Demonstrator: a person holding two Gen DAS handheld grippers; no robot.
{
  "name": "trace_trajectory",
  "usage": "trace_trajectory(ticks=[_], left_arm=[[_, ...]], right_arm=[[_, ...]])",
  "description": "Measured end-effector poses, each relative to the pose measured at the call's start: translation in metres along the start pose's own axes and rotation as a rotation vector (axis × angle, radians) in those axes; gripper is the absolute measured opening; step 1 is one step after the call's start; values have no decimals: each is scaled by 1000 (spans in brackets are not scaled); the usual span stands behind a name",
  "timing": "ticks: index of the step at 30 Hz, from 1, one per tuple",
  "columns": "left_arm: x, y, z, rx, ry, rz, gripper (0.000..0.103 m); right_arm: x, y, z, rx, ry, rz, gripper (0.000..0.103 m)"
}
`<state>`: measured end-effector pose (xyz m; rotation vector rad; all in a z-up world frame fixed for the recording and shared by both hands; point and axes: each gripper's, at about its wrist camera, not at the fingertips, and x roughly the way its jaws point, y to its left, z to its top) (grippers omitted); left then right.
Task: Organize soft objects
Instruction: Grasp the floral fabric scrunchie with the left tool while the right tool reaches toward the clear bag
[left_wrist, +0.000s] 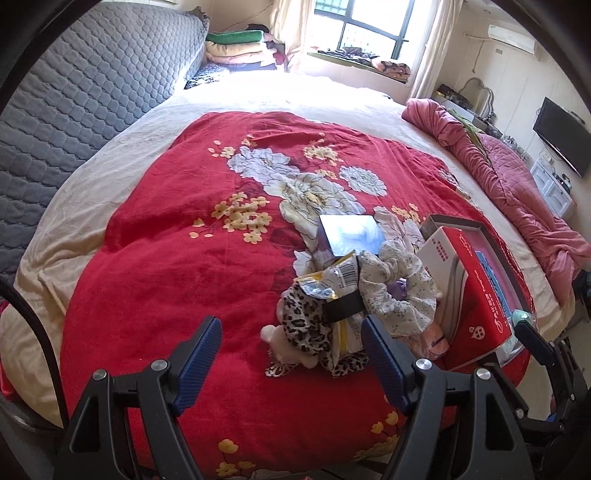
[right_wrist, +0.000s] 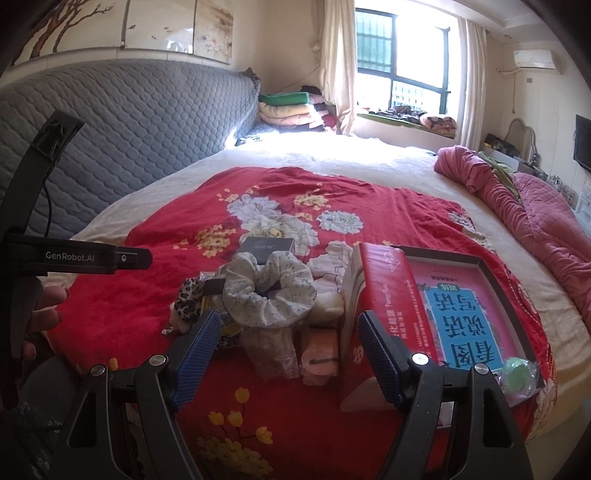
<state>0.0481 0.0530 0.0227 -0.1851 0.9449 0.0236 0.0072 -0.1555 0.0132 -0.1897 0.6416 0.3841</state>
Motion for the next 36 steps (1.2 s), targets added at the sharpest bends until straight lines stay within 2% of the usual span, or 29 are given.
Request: trace_trajectory(ticks=[9,16,18,21,23,27,28,32,36], left_arm=[[54,-53,16,108,78,-48,77],[81,-70,27,145,104,-48,75],[85,-72,29,153,112,-42,67],[91,-74,30,172,115,-21,61],[93,-74,31,184,114,-12,48],[95,-71,31,175,121,-36,36],[96,-70,31,175,122,-37,28],[97,-63,32,150,113,-58,12],[96,-55,33,122,106,-112,8]], right_arm=[[32,5,-13,-11,68,18,78],[44,4,-18,-11,88,37,78],[48,5,-19,-15,88,43,78],[56,5,-19,-18,98,47,78],[62,6,-19,-25,105,46,78],[76,10,-21,-45,125,39,78],[79,11,-22,-55,128,29,78],[86,22,-25,-126,125,-13,81],[95,33,-28,-189,144,-60,85]])
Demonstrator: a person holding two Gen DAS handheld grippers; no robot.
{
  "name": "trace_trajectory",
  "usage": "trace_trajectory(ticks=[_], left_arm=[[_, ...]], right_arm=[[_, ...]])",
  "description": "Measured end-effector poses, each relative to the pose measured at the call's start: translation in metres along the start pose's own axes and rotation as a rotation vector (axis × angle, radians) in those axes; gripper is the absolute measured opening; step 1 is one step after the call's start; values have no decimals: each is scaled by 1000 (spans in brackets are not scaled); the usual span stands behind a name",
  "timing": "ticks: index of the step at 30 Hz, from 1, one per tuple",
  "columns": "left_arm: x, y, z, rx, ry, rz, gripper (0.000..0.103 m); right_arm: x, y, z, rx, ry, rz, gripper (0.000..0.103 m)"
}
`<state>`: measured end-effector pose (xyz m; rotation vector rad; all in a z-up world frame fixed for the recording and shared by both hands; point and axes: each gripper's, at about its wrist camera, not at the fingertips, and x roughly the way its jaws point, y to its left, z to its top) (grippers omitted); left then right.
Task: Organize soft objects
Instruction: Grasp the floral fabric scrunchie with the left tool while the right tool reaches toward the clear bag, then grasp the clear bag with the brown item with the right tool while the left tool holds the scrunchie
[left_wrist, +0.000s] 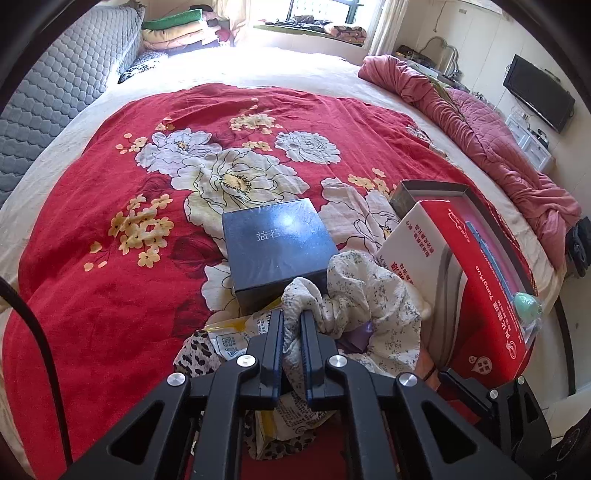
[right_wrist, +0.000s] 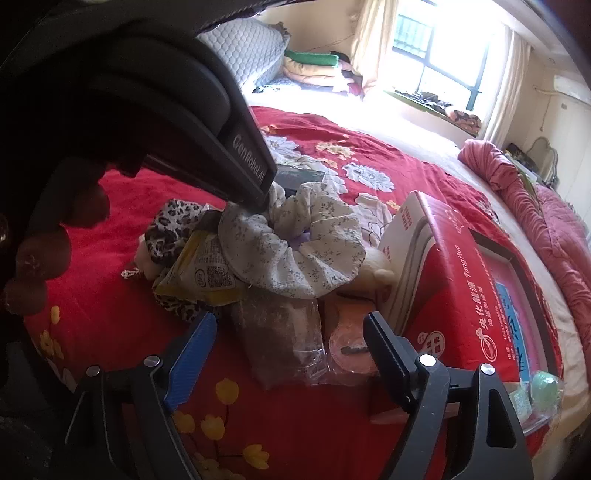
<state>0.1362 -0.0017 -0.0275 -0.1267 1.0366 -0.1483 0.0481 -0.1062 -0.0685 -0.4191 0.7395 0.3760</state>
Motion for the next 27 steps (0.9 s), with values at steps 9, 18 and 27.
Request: trace_trajectory(ticks=[9,18,27], left_arm=[[-13,10,-7,-26,-23,-59,6],[-29,26,-13,-61,-53,-82,6],[-49,35,-16,-96,-92,-69,6]], right_arm=[[15,16,0,-103,41,-62,84],[26,23,-4,-119,65,-13,56],[1,-18,8,-7,-77,49,51]])
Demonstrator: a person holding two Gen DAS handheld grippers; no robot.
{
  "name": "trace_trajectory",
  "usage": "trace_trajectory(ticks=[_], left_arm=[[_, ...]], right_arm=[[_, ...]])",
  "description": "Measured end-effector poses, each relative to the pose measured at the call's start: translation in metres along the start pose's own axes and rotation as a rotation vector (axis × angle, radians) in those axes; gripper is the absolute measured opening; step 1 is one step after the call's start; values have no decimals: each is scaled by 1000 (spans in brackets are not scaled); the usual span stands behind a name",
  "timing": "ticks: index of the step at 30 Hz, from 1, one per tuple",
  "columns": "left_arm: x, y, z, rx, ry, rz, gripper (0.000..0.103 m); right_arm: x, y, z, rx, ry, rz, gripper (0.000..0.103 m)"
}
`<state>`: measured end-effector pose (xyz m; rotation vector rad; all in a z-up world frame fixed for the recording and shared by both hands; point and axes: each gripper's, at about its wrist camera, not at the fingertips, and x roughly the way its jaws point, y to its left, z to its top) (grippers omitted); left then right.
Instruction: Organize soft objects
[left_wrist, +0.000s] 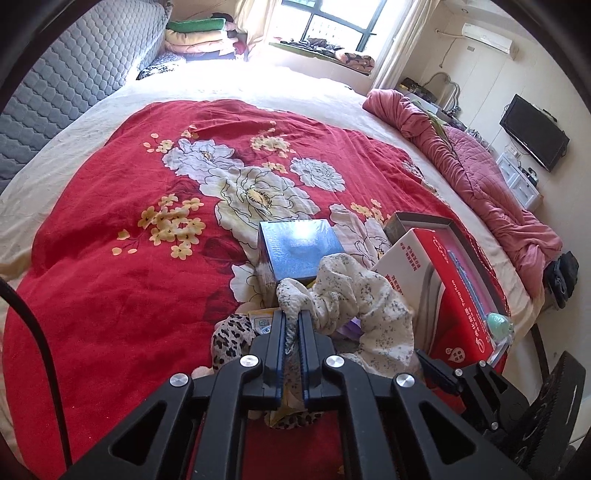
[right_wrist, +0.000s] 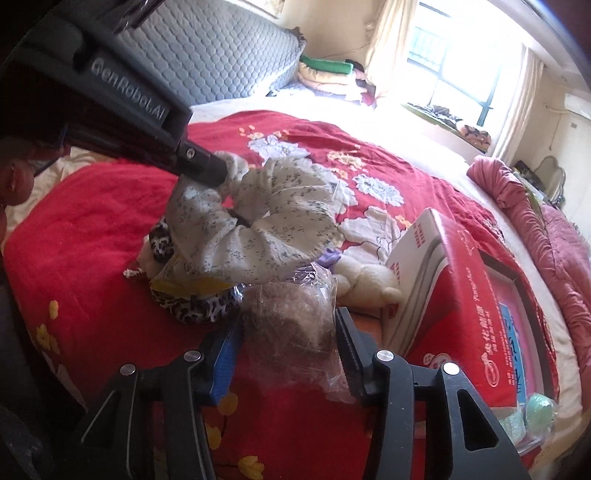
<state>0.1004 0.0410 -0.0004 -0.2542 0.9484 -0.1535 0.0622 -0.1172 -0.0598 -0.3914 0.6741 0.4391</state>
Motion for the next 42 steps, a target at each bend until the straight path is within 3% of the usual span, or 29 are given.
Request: trace_trajectory(ticks=[6,19,42], left_arm=[[-14,-7,1,0,-31,-7,6],[-38,-22,6,-1,-78,5,6],[-61,-89,13,111,-115,15,6]], right_arm=[[-20,-24,8,73,-89,14,51],[-56,-34,3,133,-147,-2,51],[-107,-84,0,283,-281,-51,51]])
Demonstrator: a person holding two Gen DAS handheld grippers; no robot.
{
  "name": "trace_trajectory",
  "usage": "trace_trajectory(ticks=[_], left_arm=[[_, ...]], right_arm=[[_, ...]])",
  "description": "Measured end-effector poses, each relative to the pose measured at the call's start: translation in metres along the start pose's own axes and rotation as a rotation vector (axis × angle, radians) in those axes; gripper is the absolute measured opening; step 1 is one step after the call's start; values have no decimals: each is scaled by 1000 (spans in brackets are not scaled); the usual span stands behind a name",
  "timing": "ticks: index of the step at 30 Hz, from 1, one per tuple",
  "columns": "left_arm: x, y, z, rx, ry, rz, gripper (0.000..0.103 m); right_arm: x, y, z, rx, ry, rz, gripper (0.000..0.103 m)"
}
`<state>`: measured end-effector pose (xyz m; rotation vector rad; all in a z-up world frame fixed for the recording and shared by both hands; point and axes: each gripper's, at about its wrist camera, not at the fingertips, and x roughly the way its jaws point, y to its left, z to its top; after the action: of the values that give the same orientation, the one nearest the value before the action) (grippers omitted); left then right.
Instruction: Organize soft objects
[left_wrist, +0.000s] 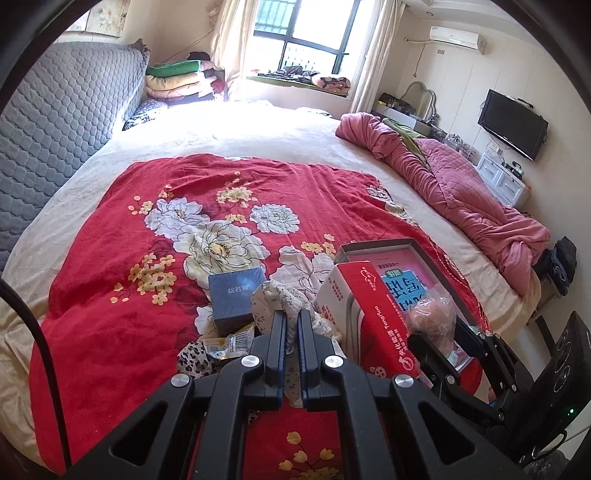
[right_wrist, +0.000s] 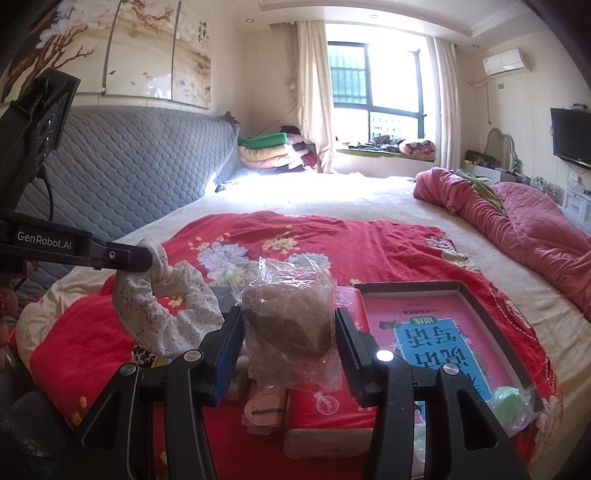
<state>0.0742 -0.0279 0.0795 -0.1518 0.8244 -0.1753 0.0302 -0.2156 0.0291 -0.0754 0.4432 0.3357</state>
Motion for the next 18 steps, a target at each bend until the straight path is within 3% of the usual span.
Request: trace_trajectory(ticks=[18], left_arm=[[5,-86,20,124,-6,-52,6]], right_arm=[[-29,-73,8,167,-72,-95,51]])
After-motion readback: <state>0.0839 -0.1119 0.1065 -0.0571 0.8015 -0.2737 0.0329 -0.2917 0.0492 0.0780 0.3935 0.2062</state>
